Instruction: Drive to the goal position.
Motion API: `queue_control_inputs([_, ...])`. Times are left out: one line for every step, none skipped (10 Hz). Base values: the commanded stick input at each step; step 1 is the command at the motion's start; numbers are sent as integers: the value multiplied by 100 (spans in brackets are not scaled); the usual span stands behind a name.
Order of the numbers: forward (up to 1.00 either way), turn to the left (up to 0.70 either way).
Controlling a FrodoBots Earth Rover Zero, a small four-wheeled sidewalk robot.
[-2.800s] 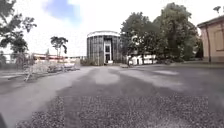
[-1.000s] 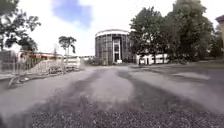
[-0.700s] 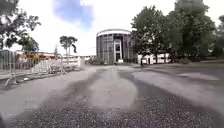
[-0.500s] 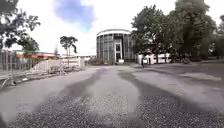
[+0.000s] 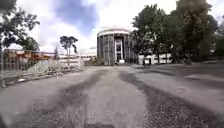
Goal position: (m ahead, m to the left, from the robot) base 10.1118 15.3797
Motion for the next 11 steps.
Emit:
queue_control_inputs([70, 0])
queue_control_inputs([70, 0])
queue_control_inputs([70, 0])
queue_control_inputs([70, 0])
queue_control_inputs([70, 0])
queue_control_inputs([70, 0])
queue_control_inputs([70, 0])
queue_control_inputs([70, 0])
queue_control_inputs([70, 0])
queue_control_inputs([70, 0])
queue_control_inputs([70, 0])
